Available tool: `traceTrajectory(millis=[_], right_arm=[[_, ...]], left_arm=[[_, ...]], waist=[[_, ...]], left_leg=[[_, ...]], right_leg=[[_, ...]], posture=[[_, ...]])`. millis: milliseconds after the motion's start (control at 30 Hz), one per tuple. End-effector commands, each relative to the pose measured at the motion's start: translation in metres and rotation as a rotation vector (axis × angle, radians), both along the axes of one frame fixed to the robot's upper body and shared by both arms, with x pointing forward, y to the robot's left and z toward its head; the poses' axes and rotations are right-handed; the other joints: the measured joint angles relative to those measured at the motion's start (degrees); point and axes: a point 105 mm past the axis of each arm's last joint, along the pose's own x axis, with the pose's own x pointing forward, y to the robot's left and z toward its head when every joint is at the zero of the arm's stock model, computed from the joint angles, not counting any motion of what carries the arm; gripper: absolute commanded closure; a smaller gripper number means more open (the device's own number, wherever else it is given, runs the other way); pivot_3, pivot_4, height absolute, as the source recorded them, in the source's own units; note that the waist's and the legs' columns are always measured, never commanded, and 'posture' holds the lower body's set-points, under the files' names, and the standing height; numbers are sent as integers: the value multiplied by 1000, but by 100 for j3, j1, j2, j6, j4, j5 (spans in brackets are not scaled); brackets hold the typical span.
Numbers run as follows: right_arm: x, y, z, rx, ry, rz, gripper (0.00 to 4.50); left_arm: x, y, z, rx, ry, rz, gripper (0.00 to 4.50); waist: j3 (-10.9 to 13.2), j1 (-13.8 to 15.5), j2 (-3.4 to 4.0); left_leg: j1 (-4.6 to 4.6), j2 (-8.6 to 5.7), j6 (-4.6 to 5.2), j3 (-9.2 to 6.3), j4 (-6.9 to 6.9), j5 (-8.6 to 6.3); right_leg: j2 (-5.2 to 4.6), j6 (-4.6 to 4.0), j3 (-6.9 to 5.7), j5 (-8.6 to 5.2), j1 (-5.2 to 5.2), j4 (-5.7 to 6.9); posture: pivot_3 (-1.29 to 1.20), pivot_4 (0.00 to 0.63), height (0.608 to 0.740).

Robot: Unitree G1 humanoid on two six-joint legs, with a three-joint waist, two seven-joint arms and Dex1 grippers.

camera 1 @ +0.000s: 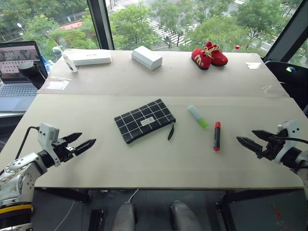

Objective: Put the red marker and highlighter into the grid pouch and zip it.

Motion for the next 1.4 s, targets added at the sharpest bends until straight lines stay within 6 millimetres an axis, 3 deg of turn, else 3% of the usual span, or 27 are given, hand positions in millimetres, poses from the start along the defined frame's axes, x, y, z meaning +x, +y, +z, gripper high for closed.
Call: traceTrajectory(millis=[33, 167, 233, 267, 300, 400, 567, 667, 867, 1000, 1133, 1233, 1400], right_arm=[[4, 0, 11, -26, -51, 1, 52], [9, 2, 10, -39, -54, -8, 52], [12, 2, 12, -41, -70, -16, 52], [14, 3, 14, -34, -81, -18, 553], [16, 3, 17, -26, -92, -17, 687], [18, 12, 25, 7, -117, 19, 1763], [22, 30, 32, 35, -125, 91, 3421], [30, 55, 40, 60, -149, 177, 4462], [73, 126, 68, 72, -290, 275, 4462], [99, 161, 71, 7, -324, 257, 4462], [113, 211, 63, -98, -314, 296, 4462], [123, 224, 50, -185, -301, 275, 4462], [130, 228, 34, -268, -294, 274, 4462]], left_arm=[[4, -6, 11, -33, -45, -30, 0], [5, -11, 15, -72, -73, -153, 0], [9, -6, 15, 10, -131, -165, 0], [10, -4, 13, 81, -160, -181, 0], [10, -4, 10, 145, -177, -201, 0], [10, -2, 3, 344, -238, -268, 0], [14, -2, 2, 504, -321, -339, 0], [16, -8, -1, 583, -357, -400, 0], [23, -33, -3, 680, -438, -538, 0], [29, -49, -5, 687, -479, -577, 0], [33, -62, -14, 743, -498, -624, 0], [36, -73, -15, 756, -532, -633, 0], [39, -84, -12, 757, -572, -638, 0]], waist=[[0, -3, 0], [0, -4, 0], [0, -5, 0], [0, -3, 0], [0, -3, 0], [0, -16, 0], [0, -4, 0], [0, 1, 0], [0, -56, 1], [0, -21, 1], [-1, 20, 2], [-1, 32, 3], [-1, 52, 2]], left_leg=[[0, 0, 0, 0, 0, 0], [1, 0, 0, -1, 0, 0], [1, -1, 0, 0, 0, 0], [0, 0, 0, 0, 0, 0], [0, 0, 0, 0, 0, 0], [0, -1, 0, 1, -1, 0], [-1, 0, 0, 1, -1, 0], [-1, 0, 0, 0, 0, 0], [-2, 4, 0, -2, 0, 1], [-12, 3, 1, -2, -1, 0], [-17, 2, 0, -6, 1, 0], [-15, 2, 0, -7, 3, 1], [-15, -2, 0, -7, 7, 1]], right_leg=[[0, 0, 0, 0, 0, 0], [1, 0, -2, 0, 0, 1], [1, 0, -1, 0, 0, 0], [1, 0, -2, 0, -1, 0], [1, -1, -2, 1, -1, 0], [1, -2, 1, 1, -1, -1], [1, -3, 0, 2, -1, -1], [0, -2, -1, 2, 0, 0], [5, -6, -3, 5, -7, 7], [2, -6, -7, 5, -14, 6], [1, -7, -13, 6, -17, 9], [1, -8, -14, 6, -17, 17], [-5, -8, -14, 6, -16, 17]], posture=[[0, 150, 730], [0, 150, 730], [0, 150, 730], [0, 150, 730], [0, 150, 730], [0, 150, 730], [0, 150, 730], [0, 150, 730], [0, 150, 730], [0, 150, 730], [0, 150, 730], [0, 150, 730], [0, 150, 730]])
